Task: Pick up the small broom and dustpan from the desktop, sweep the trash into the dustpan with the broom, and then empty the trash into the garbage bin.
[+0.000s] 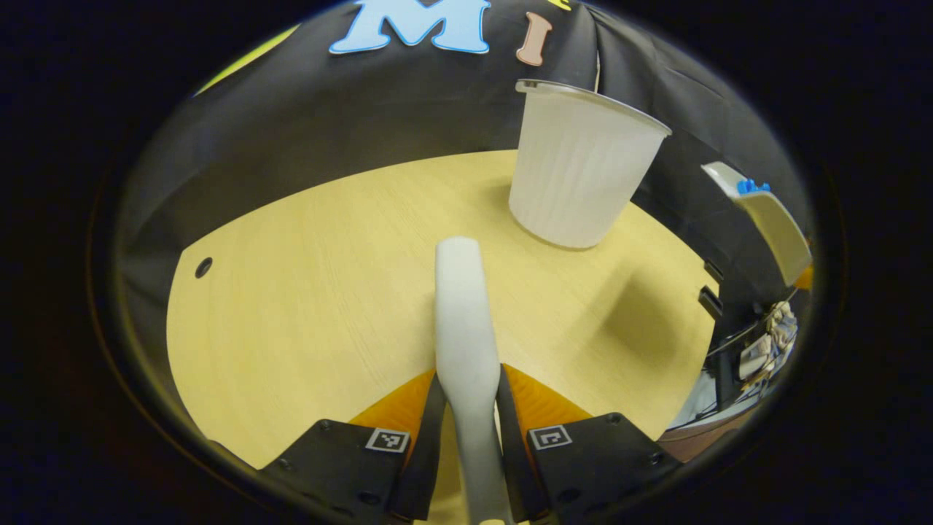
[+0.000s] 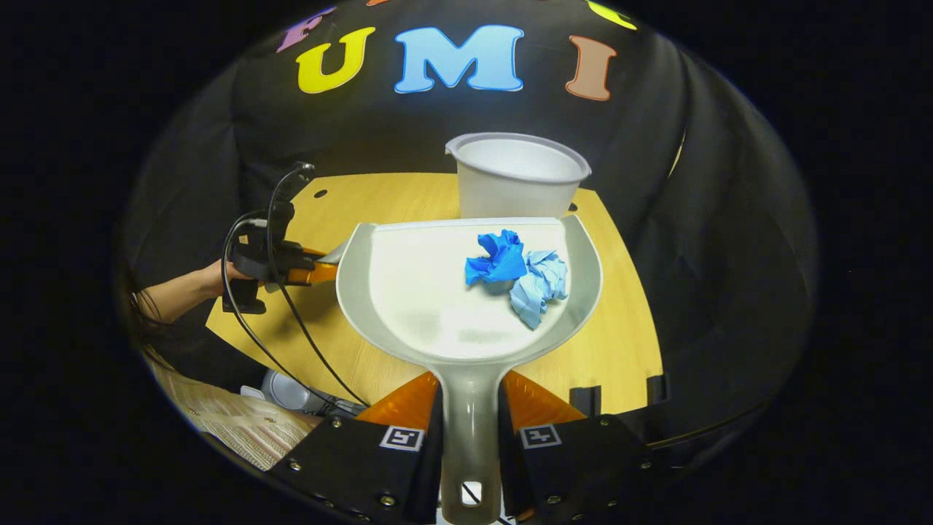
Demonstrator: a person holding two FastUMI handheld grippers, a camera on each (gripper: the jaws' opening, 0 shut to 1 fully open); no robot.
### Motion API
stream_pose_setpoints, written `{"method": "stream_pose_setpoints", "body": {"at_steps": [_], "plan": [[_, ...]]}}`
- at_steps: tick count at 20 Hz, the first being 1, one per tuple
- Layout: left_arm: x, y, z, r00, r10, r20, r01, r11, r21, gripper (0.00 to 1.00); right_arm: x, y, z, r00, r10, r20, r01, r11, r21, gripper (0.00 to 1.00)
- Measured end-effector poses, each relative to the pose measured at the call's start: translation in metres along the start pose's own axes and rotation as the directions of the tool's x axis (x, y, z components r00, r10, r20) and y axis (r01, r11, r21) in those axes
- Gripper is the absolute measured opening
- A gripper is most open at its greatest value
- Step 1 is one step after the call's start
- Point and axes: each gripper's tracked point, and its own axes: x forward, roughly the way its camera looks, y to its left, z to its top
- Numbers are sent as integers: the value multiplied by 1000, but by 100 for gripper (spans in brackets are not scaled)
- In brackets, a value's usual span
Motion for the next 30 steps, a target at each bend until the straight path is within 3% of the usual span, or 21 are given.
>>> {"method": "stream_pose_setpoints", "body": {"at_steps": [3,8,9,10,12,16,17,19,23,24,28,30], "plan": [[-27,-26,6,1000,14,11,-14,1000,-10,47,-8,3,26,1000,13,17,-13,1000,-15,34],[-40,-26,-2,999,24,23,-23,999,-28,48,-10,9,80,997,76,27,-75,997,-17,33],[-42,-25,-4,999,28,27,-27,999,-29,43,-9,11,90,995,94,27,-94,996,-4,33],[-45,-24,-6,999,29,27,-28,999,-31,48,-6,13,102,993,115,26,-116,993,11,33],[-50,-23,-11,999,32,24,-31,999,-45,48,-7,14,121,990,142,20,-143,990,21,33],[-64,-27,-18,999,36,38,-33,997,-62,48,11,13,147,975,215,-48,-206,968,145,34],[-68,-29,-19,999,34,42,-31,997,-65,43,14,12,151,968,240,-75,-223,957,184,33],[-70,-31,-22,999,27,39,-24,997,-74,43,19,10,165,946,304,-109,-262,920,293,33],[-68,-35,-26,999,21,32,-17,994,-104,43,33,10,192,911,404,-77,-329,828,454,34],[-68,-34,-26,999,23,33,-19,994,-110,48,36,11,197,905,421,-65,-342,809,479,33],[-67,-29,-26,999,46,29,-43,993,-106,48,47,13,216,869,494,31,-410,685,602,33],[-70,-29,-27,998,52,27,-49,994,-102,48,48,8,228,849,517,109,-450,601,660,33]]}}
